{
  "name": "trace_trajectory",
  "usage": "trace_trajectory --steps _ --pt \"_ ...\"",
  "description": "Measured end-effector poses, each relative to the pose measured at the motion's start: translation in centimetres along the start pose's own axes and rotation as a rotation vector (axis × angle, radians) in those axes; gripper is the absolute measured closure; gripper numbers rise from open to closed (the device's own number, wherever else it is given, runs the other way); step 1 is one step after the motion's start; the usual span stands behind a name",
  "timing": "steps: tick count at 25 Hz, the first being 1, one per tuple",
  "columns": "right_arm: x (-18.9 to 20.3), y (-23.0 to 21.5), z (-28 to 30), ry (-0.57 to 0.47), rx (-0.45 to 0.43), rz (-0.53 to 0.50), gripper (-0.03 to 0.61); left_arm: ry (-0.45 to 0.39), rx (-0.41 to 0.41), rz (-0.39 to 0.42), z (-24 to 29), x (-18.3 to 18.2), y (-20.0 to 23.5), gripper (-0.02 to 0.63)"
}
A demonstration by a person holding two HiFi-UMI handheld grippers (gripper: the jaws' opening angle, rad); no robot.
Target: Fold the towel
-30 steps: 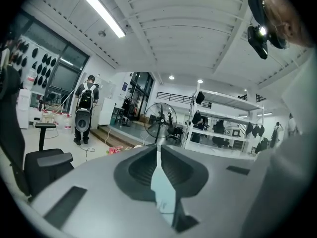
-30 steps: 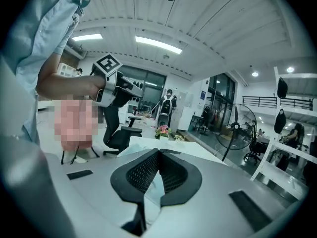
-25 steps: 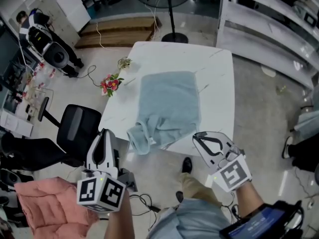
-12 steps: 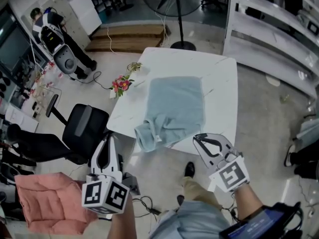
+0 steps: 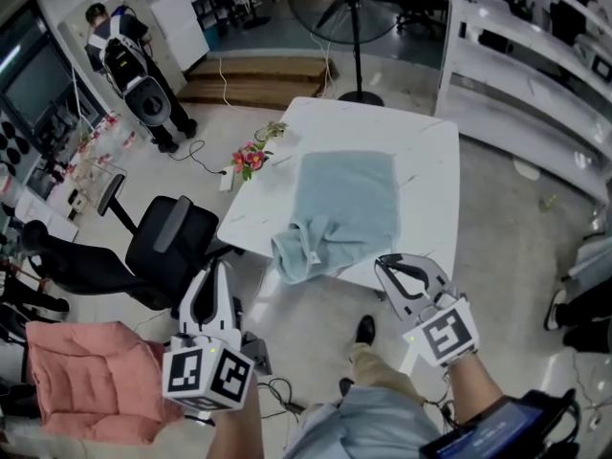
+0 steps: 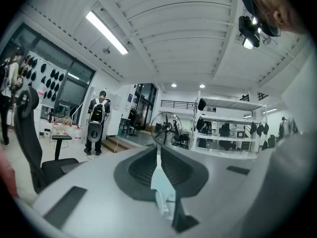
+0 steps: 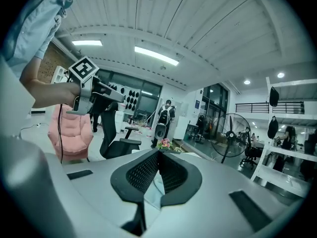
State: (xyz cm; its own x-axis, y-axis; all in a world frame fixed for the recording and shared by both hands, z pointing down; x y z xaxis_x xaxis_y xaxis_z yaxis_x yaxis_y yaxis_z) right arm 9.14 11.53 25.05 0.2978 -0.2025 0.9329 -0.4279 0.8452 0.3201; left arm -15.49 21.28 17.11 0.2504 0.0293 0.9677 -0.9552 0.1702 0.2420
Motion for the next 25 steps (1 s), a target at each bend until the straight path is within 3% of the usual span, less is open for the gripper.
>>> trace_trajectory --steps 6,15,19,25 --pt "-0.1 1.6 -0.7 0.003 -0.005 -0.013 0.563 0.035 -0.006 0.048 -1.9 2.1 0.6 0.584" --pt "3.6 2.0 0.6 0.027 -0.002 0.070 0.563 0.189 0.106 0.138 2.2 11.6 0.8 0.581" --pt "6.0 2.3 1.9 0.044 0.003 0.127 0.563 0.266 0.194 0.193 4.5 15.9 1.2 0.505" --pt "9.3 3.2 3.6 0.078 0.013 0.221 0.563 0.371 0.354 0.407 7.3 20.8 1.9 0.393"
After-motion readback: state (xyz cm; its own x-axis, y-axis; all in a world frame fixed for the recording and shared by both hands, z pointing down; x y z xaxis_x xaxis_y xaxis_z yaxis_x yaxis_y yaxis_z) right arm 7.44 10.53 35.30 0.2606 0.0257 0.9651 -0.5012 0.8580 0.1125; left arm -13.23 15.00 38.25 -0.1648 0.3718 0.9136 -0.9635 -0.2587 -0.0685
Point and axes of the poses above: the fingertips, and each gripper's own axes: z forward along the fingers, y to its left, x out of its underside, the point moved 5 cm from there along -z, backward along the fingers, and after that the axes turned 3 degrees about -z, right-handed, at the moved point
